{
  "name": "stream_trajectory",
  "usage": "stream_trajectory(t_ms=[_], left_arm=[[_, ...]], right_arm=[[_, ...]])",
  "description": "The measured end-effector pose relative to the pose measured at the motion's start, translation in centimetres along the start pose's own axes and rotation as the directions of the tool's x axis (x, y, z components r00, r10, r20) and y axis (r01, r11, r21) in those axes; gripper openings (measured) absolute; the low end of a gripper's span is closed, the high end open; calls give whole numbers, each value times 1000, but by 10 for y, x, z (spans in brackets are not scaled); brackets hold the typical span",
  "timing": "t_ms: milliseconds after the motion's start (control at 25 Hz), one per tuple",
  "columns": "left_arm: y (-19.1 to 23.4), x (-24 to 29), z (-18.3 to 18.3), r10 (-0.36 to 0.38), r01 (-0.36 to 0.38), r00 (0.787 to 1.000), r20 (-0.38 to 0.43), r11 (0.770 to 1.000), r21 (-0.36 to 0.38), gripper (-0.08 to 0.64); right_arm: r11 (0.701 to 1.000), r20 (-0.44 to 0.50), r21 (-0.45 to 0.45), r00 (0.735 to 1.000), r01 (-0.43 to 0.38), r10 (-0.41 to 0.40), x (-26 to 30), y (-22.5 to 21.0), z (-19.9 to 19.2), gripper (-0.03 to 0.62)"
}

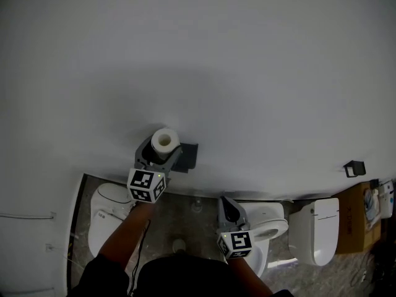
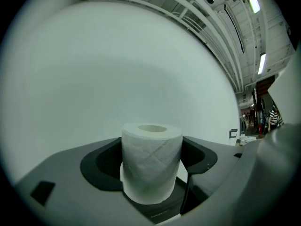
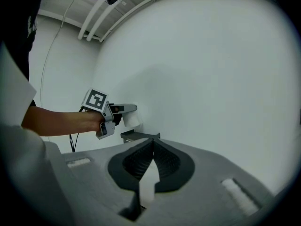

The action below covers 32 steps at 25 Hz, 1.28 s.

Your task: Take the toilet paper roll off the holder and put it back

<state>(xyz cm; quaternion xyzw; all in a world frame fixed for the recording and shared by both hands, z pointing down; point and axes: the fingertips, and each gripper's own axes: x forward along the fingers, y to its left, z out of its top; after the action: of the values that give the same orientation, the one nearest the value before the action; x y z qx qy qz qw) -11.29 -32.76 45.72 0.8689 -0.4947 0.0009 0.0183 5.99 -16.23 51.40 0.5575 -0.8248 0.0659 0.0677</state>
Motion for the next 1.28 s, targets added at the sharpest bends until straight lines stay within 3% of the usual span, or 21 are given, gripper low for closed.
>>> stream_trajectory(t_ms=[240,400,560,760,960,1280], left_arm=[[1,31,-39,-9,9,998,-58,1000,-8,374],[0,34,-57,-5,9,996,-89,999,41,374],[-4,36,-60,-8,17,995,-104,996,89,374],[-2,36,-58,2,2,994,-105,999,44,385],[0,29,-55,4,-1,994,-109,1000,29,407],[-6,-33,-44,26,-24,993,-116,1000,14,407]], right_arm=[[999,-12,6,999,43,-43,-6,-12,-5,-2],[998,-26,-1,998,66,-66,-11,-15,-5,-2],[997,-20,-6,997,77,-77,-14,-15,-5,-2],[999,-12,16,999,50,-50,-18,-3,-8,-2],[999,-10,-27,999,36,-37,-26,4,-5,-2],[1000,15,-6,1000,4,-4,-46,3,-8,-2]])
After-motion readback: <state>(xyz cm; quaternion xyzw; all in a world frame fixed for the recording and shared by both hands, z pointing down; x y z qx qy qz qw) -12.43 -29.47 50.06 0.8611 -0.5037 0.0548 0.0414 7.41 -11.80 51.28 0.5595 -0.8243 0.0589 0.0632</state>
